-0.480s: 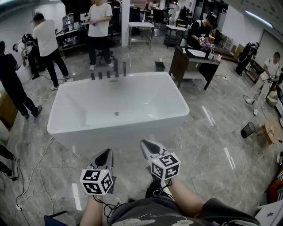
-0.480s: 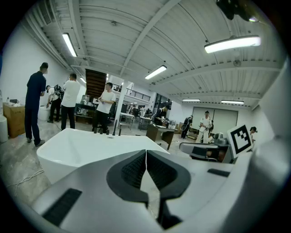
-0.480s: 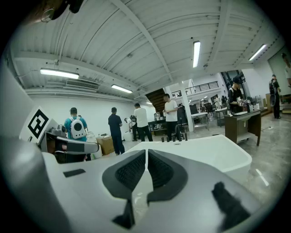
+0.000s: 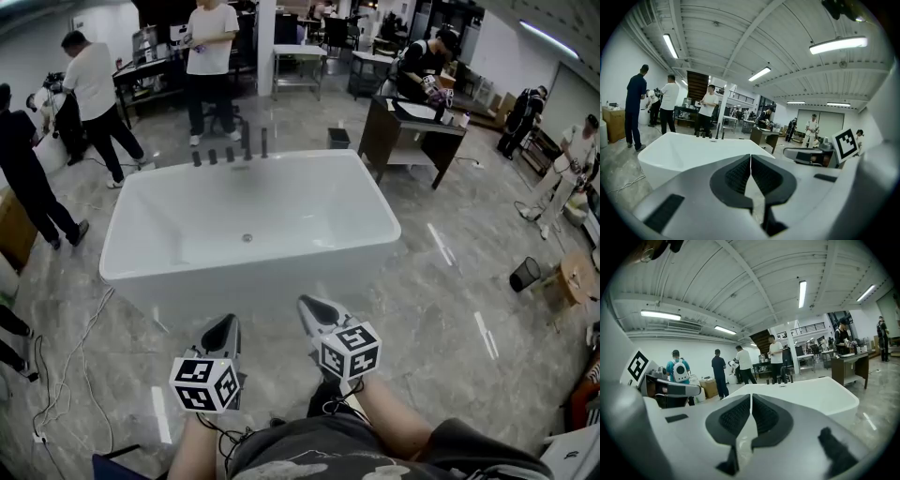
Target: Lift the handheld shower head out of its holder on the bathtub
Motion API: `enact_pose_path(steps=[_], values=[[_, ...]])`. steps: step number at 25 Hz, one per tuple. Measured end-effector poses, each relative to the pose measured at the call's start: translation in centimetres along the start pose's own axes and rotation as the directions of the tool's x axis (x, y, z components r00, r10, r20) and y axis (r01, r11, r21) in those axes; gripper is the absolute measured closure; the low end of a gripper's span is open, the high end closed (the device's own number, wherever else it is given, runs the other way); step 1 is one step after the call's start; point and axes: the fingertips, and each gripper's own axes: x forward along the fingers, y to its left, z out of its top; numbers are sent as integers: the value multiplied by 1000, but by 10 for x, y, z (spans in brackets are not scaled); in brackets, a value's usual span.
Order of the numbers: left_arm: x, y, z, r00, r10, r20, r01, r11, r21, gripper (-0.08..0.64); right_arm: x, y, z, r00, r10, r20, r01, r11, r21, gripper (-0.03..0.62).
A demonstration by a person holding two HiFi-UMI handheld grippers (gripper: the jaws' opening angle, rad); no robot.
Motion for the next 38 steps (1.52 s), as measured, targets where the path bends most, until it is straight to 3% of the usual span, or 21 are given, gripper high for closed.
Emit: enact_pose_path(steps=[6,11,18,24,38], values=[[-12,5,-7,1000,10,-2,-10,1000,-12,543,1,6,-5,1000,8,3,-8,1000,25,561],[-22,12,-11,1000,-14,22,15,999,-40,543,-3,4,4,995,20,93,-33,989,141,561],[-16,23,-19,1000,-4,2,4,998,-64,545,-7,-7,-2,999,-16,52,11,995,102,565],[8,29,-10,999,30,-27,-30,999,-24,546,24,-24,-9,1000,12,8,-13,994,109,568],[128,69,17,991,72,-112,-78,996,-46,546,135,-113,13,997,76,-27,-70,983,172,569]])
